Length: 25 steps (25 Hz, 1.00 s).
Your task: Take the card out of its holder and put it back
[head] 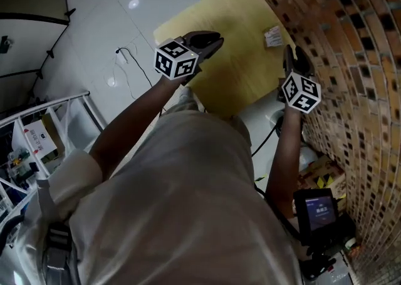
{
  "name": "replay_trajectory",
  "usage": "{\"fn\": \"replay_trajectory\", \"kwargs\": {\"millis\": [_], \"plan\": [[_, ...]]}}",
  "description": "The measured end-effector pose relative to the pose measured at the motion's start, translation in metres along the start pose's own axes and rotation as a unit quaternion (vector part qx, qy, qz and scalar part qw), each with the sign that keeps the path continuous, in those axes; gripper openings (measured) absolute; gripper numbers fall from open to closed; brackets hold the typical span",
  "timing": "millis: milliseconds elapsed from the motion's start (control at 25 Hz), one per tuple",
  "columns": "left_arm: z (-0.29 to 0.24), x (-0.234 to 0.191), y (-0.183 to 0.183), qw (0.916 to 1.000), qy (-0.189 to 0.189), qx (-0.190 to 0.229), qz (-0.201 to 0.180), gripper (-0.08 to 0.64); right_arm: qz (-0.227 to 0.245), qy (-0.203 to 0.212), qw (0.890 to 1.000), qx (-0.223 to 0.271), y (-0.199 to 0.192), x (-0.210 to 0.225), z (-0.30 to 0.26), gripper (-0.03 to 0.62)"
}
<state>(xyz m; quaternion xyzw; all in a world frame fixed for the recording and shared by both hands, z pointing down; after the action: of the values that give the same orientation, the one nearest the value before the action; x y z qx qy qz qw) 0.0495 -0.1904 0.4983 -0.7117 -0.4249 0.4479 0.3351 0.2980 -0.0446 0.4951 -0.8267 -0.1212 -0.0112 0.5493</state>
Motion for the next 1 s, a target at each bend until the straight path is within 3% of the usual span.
{"fn": "replay_trajectory", "kwargs": {"millis": [400,680,1000], "plan": [[0.041,-0.050,-0.001,0.9987,-0.048,0.001,0.017,0.084,0.000,-0.043,0.999,0.011,0.007,-0.073,0.044,0.135],[0.064,-0.053,-0.006,0.9951,-0.098,-0.004,-0.009,0.080,-0.007,-0.090,0.995,0.036,0.002,-0.117,0.082,0.133],[0.088,-0.065,-0.027,0.9929,-0.117,-0.018,-0.017,0.060,-0.050,-0.152,0.986,0.055,-0.038,-0.145,0.134,0.126]]}}
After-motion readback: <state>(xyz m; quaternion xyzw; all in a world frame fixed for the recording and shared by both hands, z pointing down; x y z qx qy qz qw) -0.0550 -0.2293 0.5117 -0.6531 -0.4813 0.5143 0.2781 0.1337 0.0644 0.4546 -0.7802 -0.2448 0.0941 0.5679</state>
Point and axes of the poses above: the fingertips, and each gripper's own axes: z backward along the fingers, x to its right, y out of its top, the point moved 6 cm from there along z, backward along the fingers, and after that the axes turned 5 degrees about y, right-handed, at the moved point
